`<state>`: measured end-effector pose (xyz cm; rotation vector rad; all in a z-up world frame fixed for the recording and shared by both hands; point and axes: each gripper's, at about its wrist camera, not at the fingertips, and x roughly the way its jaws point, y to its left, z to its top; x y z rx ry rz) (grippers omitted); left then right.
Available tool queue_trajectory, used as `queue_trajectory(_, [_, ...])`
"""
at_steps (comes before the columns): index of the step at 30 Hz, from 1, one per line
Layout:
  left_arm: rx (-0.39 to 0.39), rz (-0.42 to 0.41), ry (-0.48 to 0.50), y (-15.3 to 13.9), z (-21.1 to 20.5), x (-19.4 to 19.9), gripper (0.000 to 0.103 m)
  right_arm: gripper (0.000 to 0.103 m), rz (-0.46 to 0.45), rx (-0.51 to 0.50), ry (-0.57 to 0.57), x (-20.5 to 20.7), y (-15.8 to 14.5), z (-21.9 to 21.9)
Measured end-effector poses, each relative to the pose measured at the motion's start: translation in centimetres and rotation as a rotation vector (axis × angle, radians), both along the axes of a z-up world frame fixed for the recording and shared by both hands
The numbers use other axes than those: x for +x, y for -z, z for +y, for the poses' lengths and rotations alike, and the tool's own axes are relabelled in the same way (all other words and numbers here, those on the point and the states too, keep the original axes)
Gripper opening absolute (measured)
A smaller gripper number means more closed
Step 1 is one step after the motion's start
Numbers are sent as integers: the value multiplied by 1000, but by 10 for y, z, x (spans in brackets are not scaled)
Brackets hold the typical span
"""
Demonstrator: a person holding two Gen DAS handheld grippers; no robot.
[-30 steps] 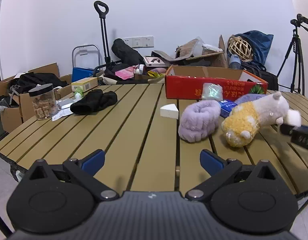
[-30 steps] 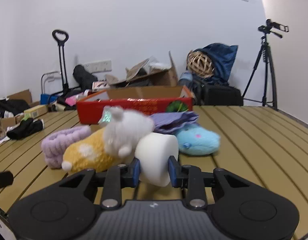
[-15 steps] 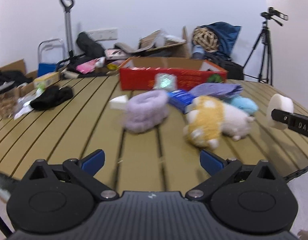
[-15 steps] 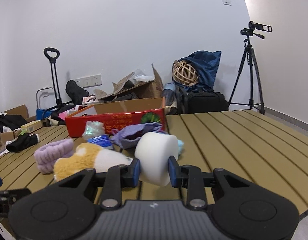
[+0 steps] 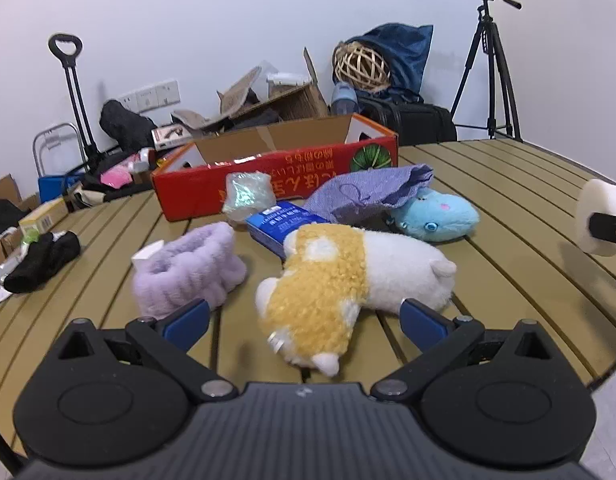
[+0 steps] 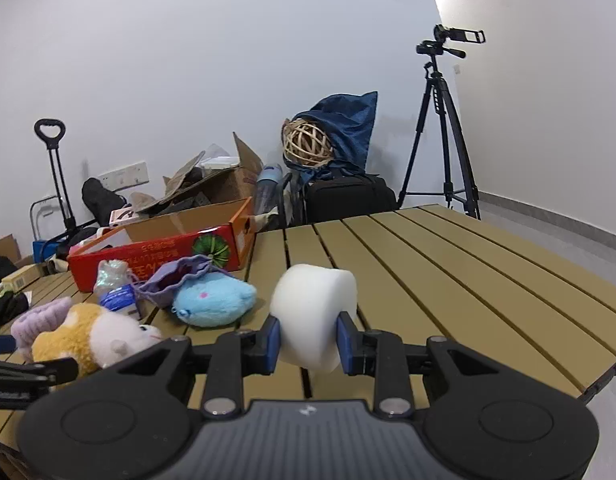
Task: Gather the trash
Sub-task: 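Close the left gripper on the yellow-and-white plush sheep, then lift the plush sheep and foam roll off the table and carry both over the bin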
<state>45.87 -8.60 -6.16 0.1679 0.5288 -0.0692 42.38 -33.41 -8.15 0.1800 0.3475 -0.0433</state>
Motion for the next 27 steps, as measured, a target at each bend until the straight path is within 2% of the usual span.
queue_trajectory(3, [-12,30,-6,4,0,13,102,28,-2,6,-8,2,1,-3])
queue_trajectory(9, [-6,59,7,11,-2,27,90,28,11,-7,-37,8,3,4])
queue_trajectory(11, [-5,66,7,13,-2,29,79,28,15,-9,-44,9,4,5])
queue_trajectory(13, [-17,82,17,16,-2,31,59,28,15,-12,-49,9,4,7])
queue_trajectory(16, [-24,74,25,18,-1,29,54,28,15,-16,-54,9,4,9])
queue_trajectory(27, [-52,39,4,8,4,17,52,28,14,-26,-71,6,3,13])
